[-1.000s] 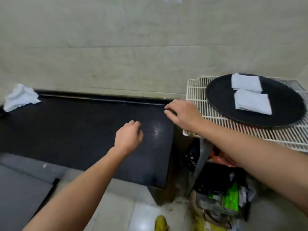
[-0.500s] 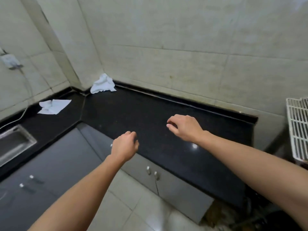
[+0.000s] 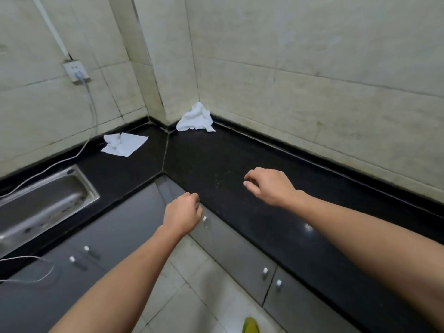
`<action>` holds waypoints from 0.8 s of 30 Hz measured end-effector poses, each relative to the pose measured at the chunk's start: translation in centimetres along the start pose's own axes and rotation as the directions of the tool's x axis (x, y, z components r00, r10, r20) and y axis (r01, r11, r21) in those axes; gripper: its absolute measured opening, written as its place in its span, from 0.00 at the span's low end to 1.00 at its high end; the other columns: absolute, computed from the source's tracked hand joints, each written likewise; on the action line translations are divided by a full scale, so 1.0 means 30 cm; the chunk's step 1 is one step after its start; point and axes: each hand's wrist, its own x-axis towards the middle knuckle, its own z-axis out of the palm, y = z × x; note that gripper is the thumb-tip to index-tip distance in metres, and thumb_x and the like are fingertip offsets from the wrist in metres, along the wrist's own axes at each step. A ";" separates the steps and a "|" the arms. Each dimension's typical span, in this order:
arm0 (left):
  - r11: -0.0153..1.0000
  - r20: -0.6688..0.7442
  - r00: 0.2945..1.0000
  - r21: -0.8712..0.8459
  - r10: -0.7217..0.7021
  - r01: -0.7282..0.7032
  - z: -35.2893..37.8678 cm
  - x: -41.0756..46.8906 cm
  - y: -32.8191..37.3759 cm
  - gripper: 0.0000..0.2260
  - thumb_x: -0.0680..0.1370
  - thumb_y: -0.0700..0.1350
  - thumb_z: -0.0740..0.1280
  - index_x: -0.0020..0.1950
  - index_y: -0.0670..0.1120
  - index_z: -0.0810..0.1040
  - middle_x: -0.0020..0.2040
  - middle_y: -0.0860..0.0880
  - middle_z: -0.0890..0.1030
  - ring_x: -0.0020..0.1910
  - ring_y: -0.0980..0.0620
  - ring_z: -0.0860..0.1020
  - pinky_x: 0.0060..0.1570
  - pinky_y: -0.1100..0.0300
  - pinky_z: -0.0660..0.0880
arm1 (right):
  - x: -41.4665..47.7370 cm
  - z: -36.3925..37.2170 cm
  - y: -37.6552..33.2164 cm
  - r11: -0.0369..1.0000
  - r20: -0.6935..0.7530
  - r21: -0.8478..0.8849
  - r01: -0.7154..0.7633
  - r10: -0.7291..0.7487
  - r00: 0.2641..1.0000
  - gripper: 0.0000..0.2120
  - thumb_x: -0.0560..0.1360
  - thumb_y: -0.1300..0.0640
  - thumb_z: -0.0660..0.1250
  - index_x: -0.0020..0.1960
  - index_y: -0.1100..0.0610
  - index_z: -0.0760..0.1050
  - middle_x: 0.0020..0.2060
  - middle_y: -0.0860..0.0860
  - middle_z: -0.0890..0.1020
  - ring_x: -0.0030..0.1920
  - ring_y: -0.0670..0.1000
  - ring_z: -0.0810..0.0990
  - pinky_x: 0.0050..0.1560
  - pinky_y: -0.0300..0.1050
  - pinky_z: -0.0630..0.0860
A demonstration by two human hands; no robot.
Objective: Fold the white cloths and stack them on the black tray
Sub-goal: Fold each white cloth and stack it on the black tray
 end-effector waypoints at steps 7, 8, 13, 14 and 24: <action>0.991 0.014 0.991 0.036 -0.133 0.132 -0.001 0.237 -0.334 0.11 0.78 0.50 0.60 0.56 0.47 0.76 0.55 0.46 0.79 0.53 0.43 0.77 0.47 0.52 0.75 | 0.476 0.202 -0.145 0.988 0.041 0.066 0.143 -0.145 0.989 0.14 0.80 0.44 0.57 0.59 0.49 0.74 0.53 0.47 0.79 0.54 0.53 0.78 0.48 0.47 0.72; 0.986 0.013 0.987 0.046 -0.161 0.160 -0.012 0.269 -0.384 0.11 0.78 0.50 0.60 0.56 0.47 0.76 0.55 0.46 0.78 0.54 0.43 0.77 0.48 0.52 0.74 | 0.552 0.223 -0.171 0.983 0.050 0.081 0.164 -0.169 0.984 0.14 0.80 0.44 0.57 0.59 0.49 0.74 0.54 0.47 0.79 0.54 0.53 0.78 0.48 0.47 0.71; 0.951 -0.030 0.953 0.073 -0.300 0.302 -0.077 0.372 -0.613 0.11 0.78 0.49 0.60 0.56 0.48 0.76 0.53 0.48 0.78 0.52 0.44 0.78 0.46 0.54 0.72 | 0.899 0.291 -0.308 0.953 0.049 0.148 0.264 -0.274 0.961 0.14 0.80 0.44 0.57 0.59 0.49 0.75 0.53 0.48 0.79 0.53 0.53 0.78 0.48 0.47 0.72; 0.942 -0.021 0.946 0.082 -0.323 0.324 -0.085 0.379 -0.658 0.11 0.78 0.50 0.60 0.55 0.48 0.76 0.53 0.48 0.78 0.52 0.44 0.78 0.45 0.54 0.72 | 0.951 0.308 -0.339 0.945 0.055 0.165 0.284 -0.296 0.954 0.14 0.80 0.44 0.58 0.59 0.49 0.75 0.53 0.48 0.79 0.53 0.53 0.78 0.48 0.48 0.72; 0.883 0.008 0.887 0.102 -0.461 0.458 -0.091 0.514 -1.114 0.09 0.78 0.50 0.61 0.53 0.47 0.76 0.51 0.47 0.79 0.51 0.44 0.78 0.45 0.52 0.74 | 1.379 0.563 -0.671 0.894 0.154 0.212 0.395 -0.429 0.890 0.14 0.79 0.44 0.58 0.60 0.49 0.74 0.53 0.48 0.79 0.54 0.53 0.79 0.49 0.48 0.74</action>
